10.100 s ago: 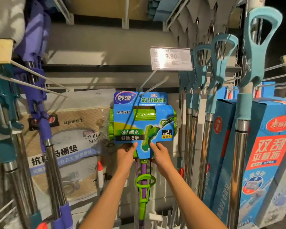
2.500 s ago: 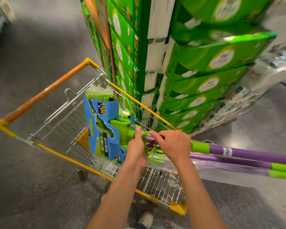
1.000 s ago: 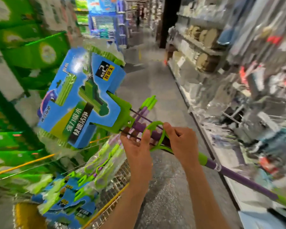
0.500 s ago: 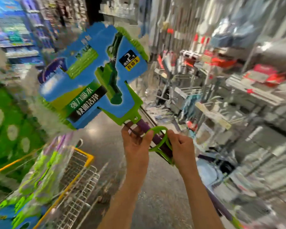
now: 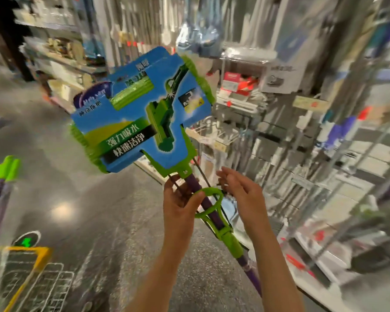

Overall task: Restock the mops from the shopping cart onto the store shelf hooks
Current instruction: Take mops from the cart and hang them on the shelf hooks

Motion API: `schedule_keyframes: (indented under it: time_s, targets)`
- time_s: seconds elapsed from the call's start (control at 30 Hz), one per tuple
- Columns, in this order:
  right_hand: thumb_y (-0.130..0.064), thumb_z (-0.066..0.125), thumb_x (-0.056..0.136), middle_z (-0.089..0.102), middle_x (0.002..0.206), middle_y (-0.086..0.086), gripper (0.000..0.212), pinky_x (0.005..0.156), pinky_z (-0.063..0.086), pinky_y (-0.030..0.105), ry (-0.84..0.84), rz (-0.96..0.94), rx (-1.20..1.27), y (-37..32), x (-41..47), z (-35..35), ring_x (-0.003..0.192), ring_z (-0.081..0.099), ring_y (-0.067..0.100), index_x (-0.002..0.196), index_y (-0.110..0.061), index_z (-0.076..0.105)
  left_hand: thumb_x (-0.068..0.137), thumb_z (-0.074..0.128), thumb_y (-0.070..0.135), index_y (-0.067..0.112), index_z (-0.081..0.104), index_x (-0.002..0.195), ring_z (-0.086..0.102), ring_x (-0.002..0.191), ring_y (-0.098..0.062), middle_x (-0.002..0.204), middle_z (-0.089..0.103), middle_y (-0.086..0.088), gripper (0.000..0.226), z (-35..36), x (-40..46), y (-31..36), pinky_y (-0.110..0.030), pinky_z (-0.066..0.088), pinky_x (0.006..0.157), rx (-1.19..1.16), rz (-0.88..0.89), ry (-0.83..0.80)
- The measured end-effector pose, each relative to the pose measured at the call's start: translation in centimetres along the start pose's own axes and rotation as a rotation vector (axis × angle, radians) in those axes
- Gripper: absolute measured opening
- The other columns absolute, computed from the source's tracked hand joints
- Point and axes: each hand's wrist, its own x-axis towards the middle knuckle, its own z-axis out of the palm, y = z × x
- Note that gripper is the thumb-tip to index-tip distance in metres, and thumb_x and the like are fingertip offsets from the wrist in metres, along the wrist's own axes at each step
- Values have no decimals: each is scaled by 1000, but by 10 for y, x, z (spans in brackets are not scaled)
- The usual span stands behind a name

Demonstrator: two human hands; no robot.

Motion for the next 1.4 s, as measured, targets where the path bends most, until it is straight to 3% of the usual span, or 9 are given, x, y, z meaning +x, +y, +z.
schedule_keyframes:
  time_s: [0.17,0.43,0.6,0.73,0.87,1.0,1.07,1.2,1.4]
  targets:
    - [-28,54,102,75,110,-13,26,102,50,35,12,-38,-36,-22,6,-22,111,67,7,100,-47,72,85,66,-15,15,51,129,72,91,-18,95,76,0,55,32,0,-12,-32,57,79,-43,-48,-201]
    - [-53,55,95,77,104,-6,26,97,54,37,240,3,38,-44,29,-63,102,71,11,97,-37,75,80,73,-10,33,56,120,72,99,-24,106,76,-7,61,80,18,-17,-27,58,82,11,-84,-474]
    - [-32,58,100,75,109,0,29,88,57,31,364,-4,82,-55,55,-80,102,71,14,121,-16,69,79,78,9,24,49,137,70,103,-29,113,70,-17,66,102,39,-19,-42,58,91,30,-114,-670]
    - [-20,60,100,76,104,7,17,87,59,36,453,-15,25,-58,67,-90,94,72,17,111,-12,70,76,80,20,17,48,135,70,100,-31,109,70,-16,66,115,59,-24,-50,58,90,81,-84,-791]
    - [-15,62,98,74,100,7,13,79,58,32,501,-9,108,-53,72,-94,90,71,16,108,-9,69,85,76,1,14,46,137,70,99,-19,106,71,-4,62,122,76,-33,-35,58,87,105,-76,-892]
    - [-13,63,96,74,95,3,12,75,58,30,570,-21,153,-45,72,-92,88,70,14,105,-9,69,101,55,5,8,51,123,59,70,8,81,58,6,23,128,88,-31,-12,47,68,168,-22,-939]
    - [-11,62,97,74,87,0,8,74,58,30,610,-22,159,-40,70,-90,84,70,13,98,-10,69,106,43,17,8,55,106,53,63,8,76,52,6,14,131,96,-32,-11,42,65,214,-16,-917]
    - [-10,62,97,74,88,3,9,77,58,33,690,-35,156,-28,66,-87,84,70,17,99,-7,69,101,44,45,11,66,105,66,79,3,90,71,4,40,142,107,-36,-23,53,78,175,-167,-825]
    - [-7,60,97,75,91,2,11,79,59,36,778,-53,217,-20,48,-97,88,72,17,102,-6,70,97,62,36,27,70,109,71,101,-11,103,76,6,17,169,119,-41,-34,56,92,30,-174,-893]
